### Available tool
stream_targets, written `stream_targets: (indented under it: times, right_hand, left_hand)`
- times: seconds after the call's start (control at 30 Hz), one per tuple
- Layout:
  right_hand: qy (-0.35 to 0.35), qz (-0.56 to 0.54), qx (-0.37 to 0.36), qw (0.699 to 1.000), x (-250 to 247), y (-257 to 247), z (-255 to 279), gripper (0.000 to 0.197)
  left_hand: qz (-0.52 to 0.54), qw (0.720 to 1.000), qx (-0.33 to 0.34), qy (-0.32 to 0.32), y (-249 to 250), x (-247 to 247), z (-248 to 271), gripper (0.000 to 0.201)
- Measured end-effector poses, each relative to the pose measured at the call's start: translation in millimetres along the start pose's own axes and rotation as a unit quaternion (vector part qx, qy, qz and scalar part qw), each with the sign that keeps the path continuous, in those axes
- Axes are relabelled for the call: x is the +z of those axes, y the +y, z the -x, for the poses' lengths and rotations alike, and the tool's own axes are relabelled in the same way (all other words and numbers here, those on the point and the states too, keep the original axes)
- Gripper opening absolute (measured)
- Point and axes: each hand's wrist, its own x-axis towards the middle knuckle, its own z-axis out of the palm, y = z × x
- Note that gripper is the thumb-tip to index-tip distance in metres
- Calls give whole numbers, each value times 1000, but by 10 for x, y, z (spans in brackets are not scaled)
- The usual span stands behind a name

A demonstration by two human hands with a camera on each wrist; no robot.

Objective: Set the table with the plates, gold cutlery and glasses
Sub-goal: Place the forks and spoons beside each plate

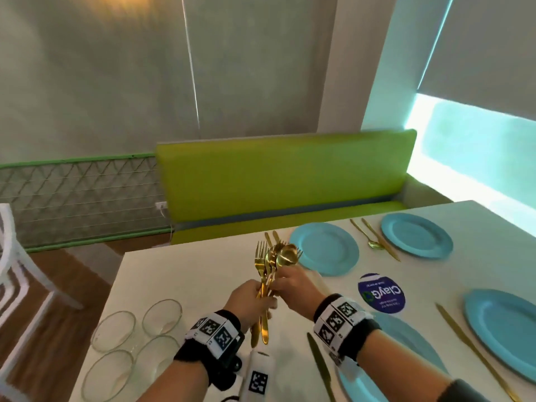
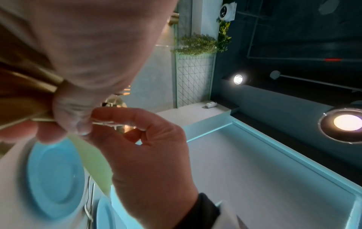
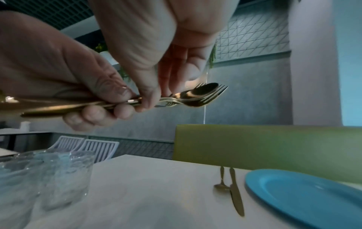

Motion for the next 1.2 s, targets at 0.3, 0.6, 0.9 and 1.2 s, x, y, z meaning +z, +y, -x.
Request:
stream_targets:
  times: [0.3, 0.6, 0.9, 1.2]
  right_hand:
    - [-21, -227, 402, 887, -363, 35, 788, 26]
    - [36, -364, 465, 806, -600, 667, 1242, 23]
    - [58, -330, 507, 794, -761, 1660, 1651, 33]
    - [-248, -23, 564, 787, -842, 2455, 2459, 18]
  left_hand:
    - [32, 997, 48, -60, 238, 593, 260, 14]
    - [21, 999, 40, -25, 553, 1353, 140, 13]
    - [33, 998, -29, 43, 798, 2005, -205, 14]
    - [26, 996, -45, 77, 748, 2108, -350, 12]
